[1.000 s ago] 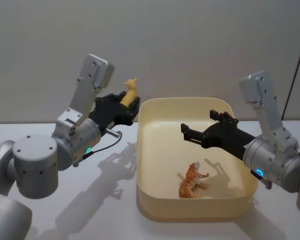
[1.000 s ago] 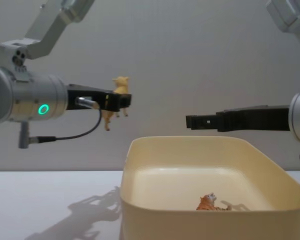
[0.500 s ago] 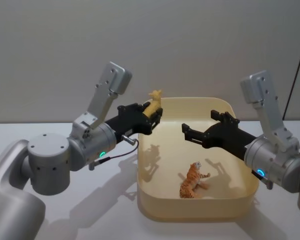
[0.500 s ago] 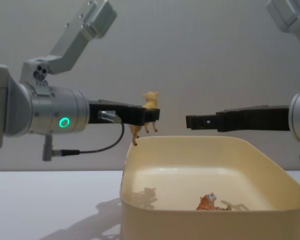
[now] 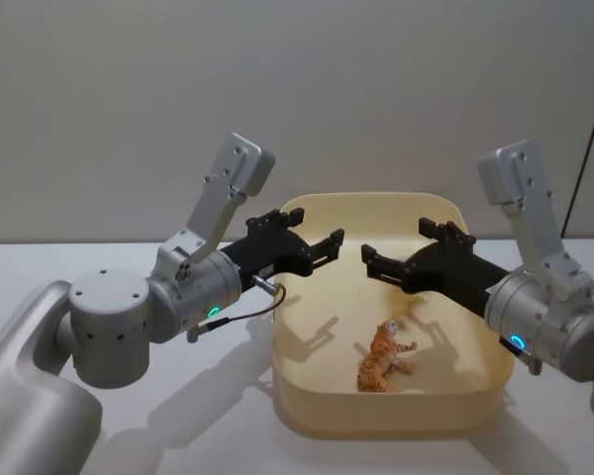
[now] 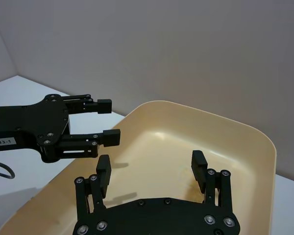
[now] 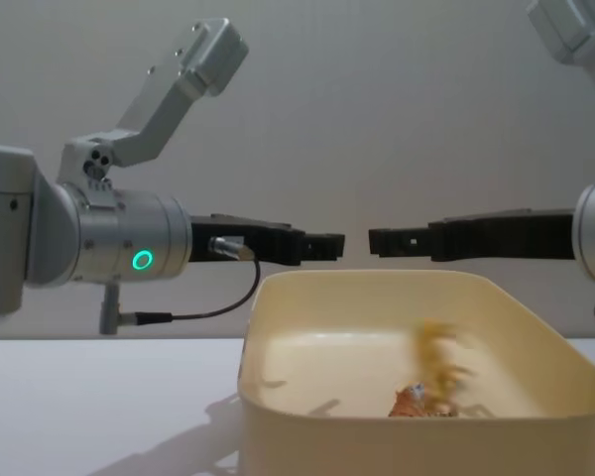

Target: Pick up the toy alternately with two hands and place it into the central storage box.

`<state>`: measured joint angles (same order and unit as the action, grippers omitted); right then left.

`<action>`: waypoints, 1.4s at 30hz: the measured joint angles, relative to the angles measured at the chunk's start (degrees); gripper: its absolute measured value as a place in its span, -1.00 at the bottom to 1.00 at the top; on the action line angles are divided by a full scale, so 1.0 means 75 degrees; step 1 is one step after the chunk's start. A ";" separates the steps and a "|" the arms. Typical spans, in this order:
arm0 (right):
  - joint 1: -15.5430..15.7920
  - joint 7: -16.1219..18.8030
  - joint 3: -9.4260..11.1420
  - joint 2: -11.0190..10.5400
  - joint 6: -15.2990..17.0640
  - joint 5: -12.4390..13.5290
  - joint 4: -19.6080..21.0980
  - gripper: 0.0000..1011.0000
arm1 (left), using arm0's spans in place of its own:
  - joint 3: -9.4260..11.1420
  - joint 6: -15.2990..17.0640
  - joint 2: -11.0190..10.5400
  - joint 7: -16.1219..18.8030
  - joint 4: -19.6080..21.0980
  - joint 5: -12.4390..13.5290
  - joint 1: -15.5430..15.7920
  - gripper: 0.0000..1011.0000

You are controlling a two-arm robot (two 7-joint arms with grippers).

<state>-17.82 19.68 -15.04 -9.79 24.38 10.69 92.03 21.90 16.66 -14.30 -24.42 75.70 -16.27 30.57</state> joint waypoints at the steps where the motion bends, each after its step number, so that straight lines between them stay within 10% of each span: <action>1: 0.0000 0.0000 0.0000 0.0000 0.0000 0.0000 0.0000 0.98 | 0.0002 -0.0004 0.0003 -0.0007 -0.0009 0.0002 0.0002 0.43; 11: 0.0000 0.0000 0.0005 -0.0007 -0.0011 0.0003 0.0003 0.98 | 0.0027 -0.0038 0.0028 -0.0060 -0.0089 0.0015 0.0020 0.98; 42: 0.1095 -0.1051 0.1360 -0.1546 0.0418 0.0622 0.1322 0.98 | 0.0044 -0.0061 0.0047 -0.0099 -0.0147 0.0023 0.0035 0.98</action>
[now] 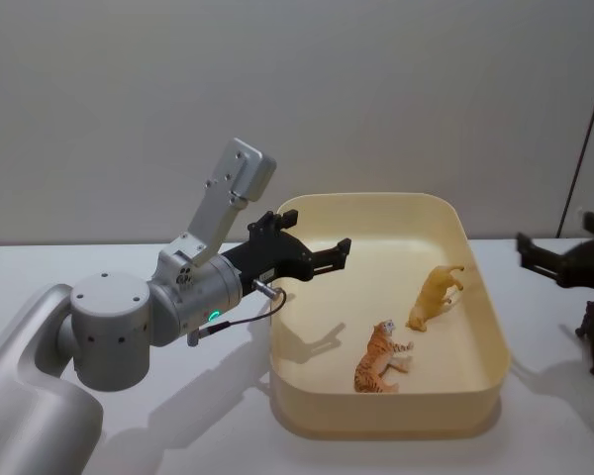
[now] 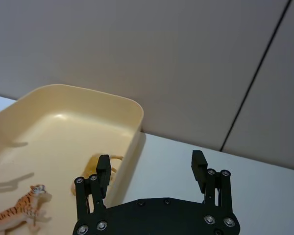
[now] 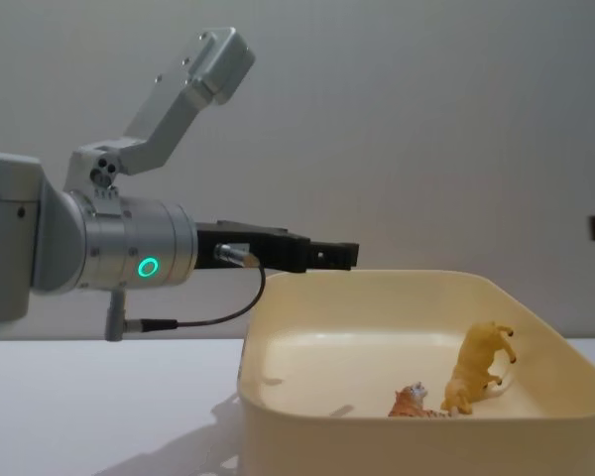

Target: Pick up the toy alternately with two hands and place it into the central storage box.

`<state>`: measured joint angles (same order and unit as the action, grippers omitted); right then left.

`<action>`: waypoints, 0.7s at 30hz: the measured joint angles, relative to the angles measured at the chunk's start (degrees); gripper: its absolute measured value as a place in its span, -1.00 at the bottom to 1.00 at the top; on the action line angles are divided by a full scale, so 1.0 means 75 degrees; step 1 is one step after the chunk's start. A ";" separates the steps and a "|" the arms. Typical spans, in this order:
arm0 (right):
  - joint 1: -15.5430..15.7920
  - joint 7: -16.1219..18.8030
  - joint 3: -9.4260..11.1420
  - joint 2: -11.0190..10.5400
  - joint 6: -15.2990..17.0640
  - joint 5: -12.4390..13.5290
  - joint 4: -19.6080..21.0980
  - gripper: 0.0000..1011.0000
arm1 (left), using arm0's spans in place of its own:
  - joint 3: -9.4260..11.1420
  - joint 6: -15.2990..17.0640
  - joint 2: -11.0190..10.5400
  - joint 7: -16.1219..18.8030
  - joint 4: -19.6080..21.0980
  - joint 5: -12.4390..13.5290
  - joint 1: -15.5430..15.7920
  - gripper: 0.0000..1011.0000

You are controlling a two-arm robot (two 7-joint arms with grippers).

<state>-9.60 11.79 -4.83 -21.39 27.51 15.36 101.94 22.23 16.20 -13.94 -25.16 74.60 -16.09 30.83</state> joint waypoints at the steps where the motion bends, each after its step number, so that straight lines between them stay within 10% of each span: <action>1: 0.0109 -0.0066 0.0079 -0.0076 0.0053 0.0043 0.0090 0.98 | 0.0000 0.0000 0.0000 0.0000 -0.0001 0.0000 0.0000 0.98; 21: 0.1040 -0.0772 0.0594 -0.0411 0.0723 0.0465 0.0433 0.98 | -0.0001 0.0001 0.0000 -0.0001 -0.0001 -0.0001 0.0000 0.98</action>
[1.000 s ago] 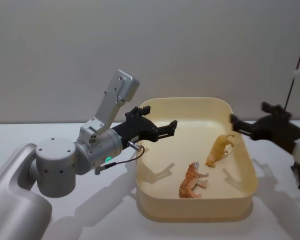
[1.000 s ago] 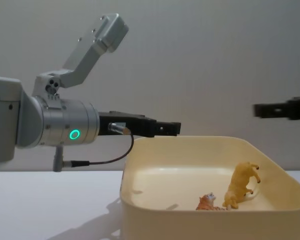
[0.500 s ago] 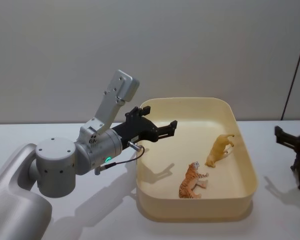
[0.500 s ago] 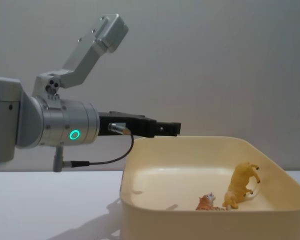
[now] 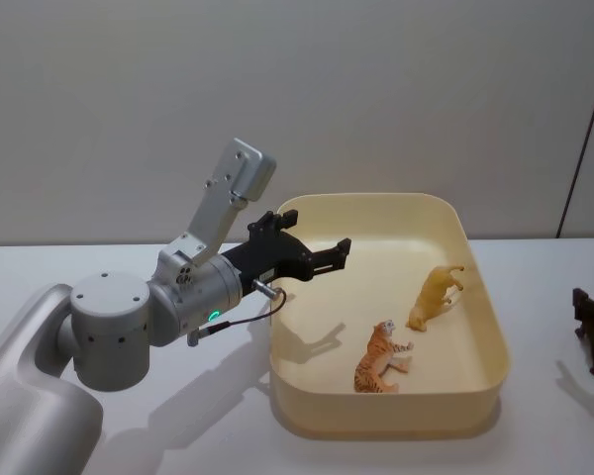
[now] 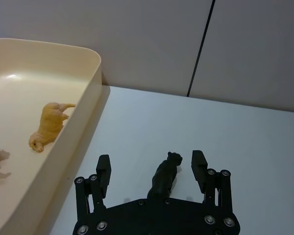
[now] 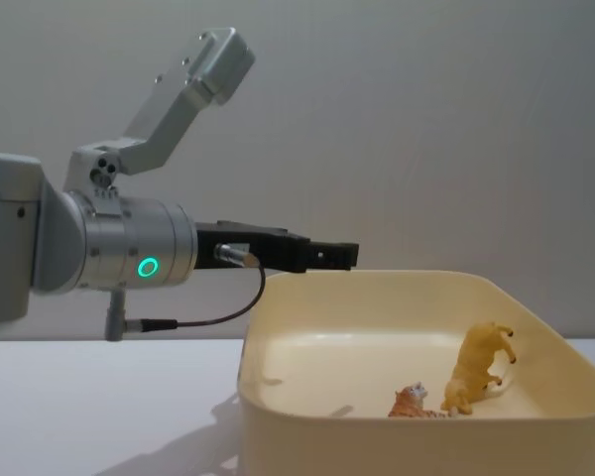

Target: Pick up the toy alternately with two hands and place it into the central storage box.

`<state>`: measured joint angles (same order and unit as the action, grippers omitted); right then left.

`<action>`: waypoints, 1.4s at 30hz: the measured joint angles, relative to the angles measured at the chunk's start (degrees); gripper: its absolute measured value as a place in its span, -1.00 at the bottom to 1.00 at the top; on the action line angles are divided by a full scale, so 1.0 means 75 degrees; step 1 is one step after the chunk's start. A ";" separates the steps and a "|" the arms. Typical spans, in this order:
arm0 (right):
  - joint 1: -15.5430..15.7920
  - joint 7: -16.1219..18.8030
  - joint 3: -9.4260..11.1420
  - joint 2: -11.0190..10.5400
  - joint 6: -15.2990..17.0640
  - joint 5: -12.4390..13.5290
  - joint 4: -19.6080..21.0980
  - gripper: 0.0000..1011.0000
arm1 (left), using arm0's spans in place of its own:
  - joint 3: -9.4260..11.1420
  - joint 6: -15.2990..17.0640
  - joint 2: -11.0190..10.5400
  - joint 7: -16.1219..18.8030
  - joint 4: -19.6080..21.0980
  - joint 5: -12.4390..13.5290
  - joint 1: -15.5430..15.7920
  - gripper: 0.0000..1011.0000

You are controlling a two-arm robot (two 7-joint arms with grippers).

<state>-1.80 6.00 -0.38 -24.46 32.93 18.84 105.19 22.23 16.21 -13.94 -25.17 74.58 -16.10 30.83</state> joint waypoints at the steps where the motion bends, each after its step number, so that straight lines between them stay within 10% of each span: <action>1: -0.0001 -0.0016 0.0001 0.0012 0.0015 0.0005 -0.0032 0.98 | 0.0000 0.0000 0.0000 0.0000 0.0000 0.0000 0.0000 0.98; 32: -0.0865 -0.0326 -0.0455 0.0651 0.0310 -0.0431 -0.1779 0.98 | 0.0000 0.0001 0.0000 0.0002 0.0001 0.0001 0.0000 0.98; 42: -0.0993 -0.0445 -0.0529 0.0753 0.0316 -0.0600 -0.2050 0.51 | 0.0000 0.0000 0.0000 0.0002 0.0000 0.0001 -0.0001 0.98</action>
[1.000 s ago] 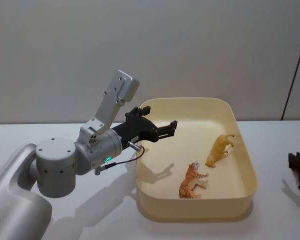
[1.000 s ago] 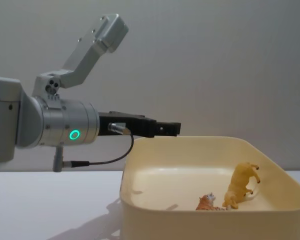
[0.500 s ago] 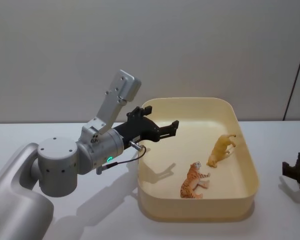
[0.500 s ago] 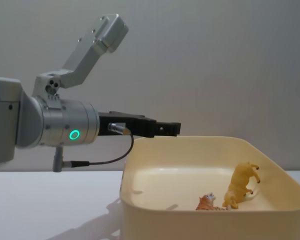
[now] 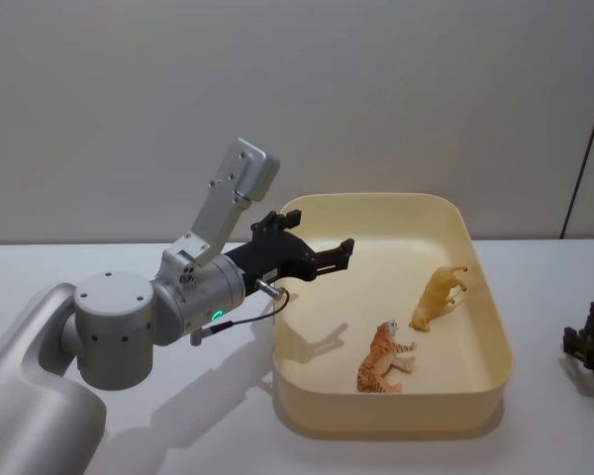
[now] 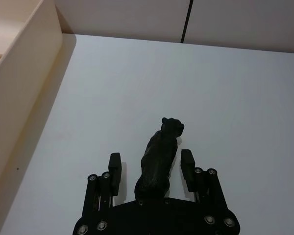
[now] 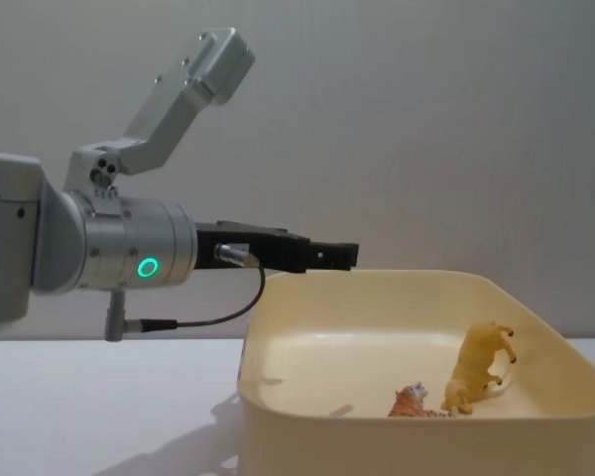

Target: Pick up the toy alternately with two hands and place it into the central storage box.

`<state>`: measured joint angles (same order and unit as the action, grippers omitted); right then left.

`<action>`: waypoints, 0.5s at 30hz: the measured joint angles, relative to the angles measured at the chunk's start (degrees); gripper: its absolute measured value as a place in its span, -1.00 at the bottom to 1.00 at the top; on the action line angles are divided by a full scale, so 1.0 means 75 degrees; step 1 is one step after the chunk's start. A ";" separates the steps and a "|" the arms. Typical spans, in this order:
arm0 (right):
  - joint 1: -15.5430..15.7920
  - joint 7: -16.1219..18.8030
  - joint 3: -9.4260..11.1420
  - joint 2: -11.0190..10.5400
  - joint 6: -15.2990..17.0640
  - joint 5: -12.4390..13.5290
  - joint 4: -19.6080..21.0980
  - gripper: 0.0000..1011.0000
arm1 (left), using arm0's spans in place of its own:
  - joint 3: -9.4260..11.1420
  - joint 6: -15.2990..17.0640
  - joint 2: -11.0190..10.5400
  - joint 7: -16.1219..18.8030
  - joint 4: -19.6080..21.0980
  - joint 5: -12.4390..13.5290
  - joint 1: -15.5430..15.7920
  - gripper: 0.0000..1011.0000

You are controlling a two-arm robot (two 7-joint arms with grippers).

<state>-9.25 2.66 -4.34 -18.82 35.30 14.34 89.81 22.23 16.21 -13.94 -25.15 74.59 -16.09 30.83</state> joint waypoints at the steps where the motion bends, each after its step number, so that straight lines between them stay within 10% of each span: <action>1: -0.0007 -0.0006 -0.0005 0.0006 0.0000 -0.0007 -0.0013 0.49 | 0.0000 0.0000 0.0000 0.0000 0.0000 0.0000 0.0000 0.98; 15: -0.0052 -0.0036 -0.0031 0.0046 -0.0033 -0.0091 -0.0112 -0.37 | 0.0000 0.0000 -0.0001 -0.0001 0.0000 -0.0001 0.0000 0.98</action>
<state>-9.63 2.39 -4.57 -18.47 35.05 13.66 88.98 22.23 16.21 -13.95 -25.15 74.59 -16.09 30.83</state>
